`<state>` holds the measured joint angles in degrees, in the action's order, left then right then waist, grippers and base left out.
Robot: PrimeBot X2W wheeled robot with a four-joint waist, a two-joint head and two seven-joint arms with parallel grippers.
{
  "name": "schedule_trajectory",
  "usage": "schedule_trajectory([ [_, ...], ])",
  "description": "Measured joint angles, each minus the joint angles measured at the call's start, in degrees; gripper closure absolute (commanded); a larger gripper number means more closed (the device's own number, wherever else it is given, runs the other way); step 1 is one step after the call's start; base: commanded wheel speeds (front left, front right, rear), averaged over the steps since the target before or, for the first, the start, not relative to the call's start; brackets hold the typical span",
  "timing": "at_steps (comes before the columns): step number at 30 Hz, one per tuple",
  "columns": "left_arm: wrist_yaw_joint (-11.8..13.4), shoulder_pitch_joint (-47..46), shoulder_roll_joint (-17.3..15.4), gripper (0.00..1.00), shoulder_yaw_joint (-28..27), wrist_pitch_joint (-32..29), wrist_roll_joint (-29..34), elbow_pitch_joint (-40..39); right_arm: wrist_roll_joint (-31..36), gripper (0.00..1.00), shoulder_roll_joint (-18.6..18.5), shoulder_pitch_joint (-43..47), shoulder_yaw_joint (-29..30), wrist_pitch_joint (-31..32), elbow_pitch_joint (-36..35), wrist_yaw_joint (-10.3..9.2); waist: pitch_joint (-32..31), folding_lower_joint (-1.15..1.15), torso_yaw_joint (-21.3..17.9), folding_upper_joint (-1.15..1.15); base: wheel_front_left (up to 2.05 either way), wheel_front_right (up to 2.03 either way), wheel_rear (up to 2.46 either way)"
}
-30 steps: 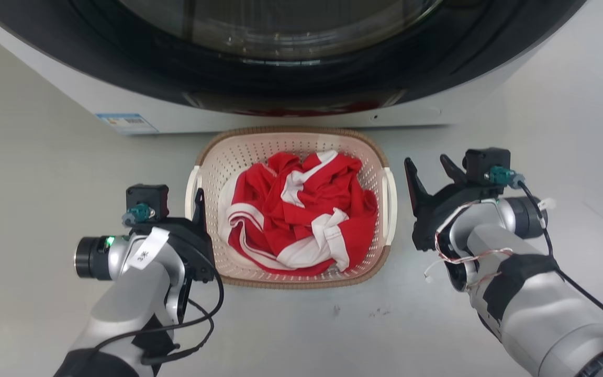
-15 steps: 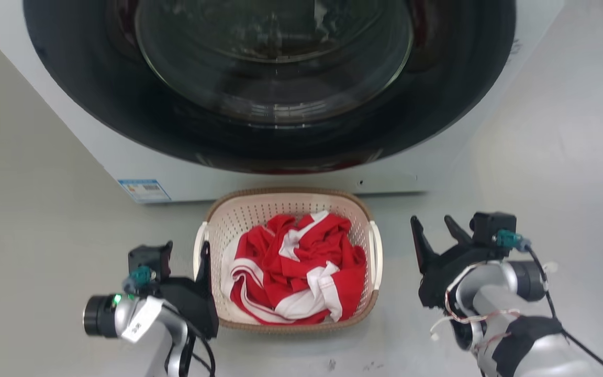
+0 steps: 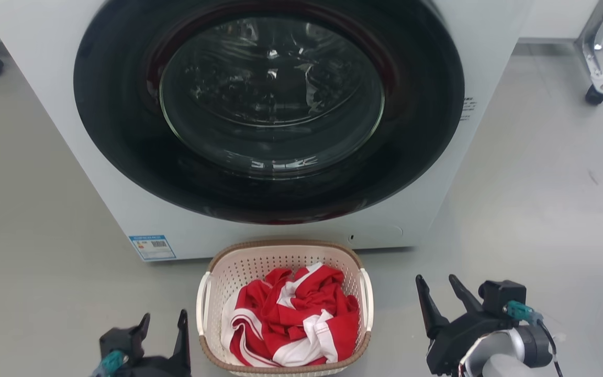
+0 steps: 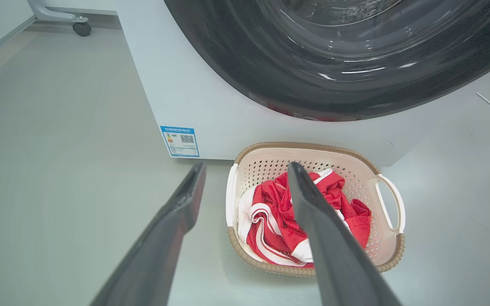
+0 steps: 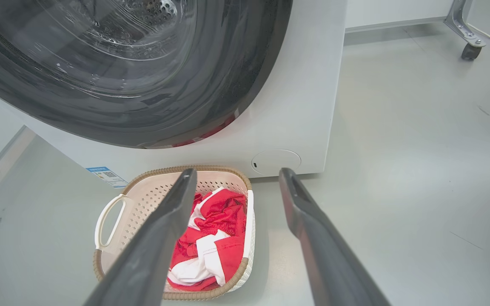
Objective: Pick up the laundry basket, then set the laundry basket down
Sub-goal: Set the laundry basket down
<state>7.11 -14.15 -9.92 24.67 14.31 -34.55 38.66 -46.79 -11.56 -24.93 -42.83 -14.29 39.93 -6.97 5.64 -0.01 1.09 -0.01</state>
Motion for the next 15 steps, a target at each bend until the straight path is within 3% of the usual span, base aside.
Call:
schedule_trajectory([
  [15,0.0,14.91,1.59,0.0,-13.32,0.0,11.7,-15.95,10.92,0.0,-1.87,14.14,11.82,0.0,-15.13,-0.16,-5.72,0.0,-1.64,0.0,0.0,0.0,0.0],
])
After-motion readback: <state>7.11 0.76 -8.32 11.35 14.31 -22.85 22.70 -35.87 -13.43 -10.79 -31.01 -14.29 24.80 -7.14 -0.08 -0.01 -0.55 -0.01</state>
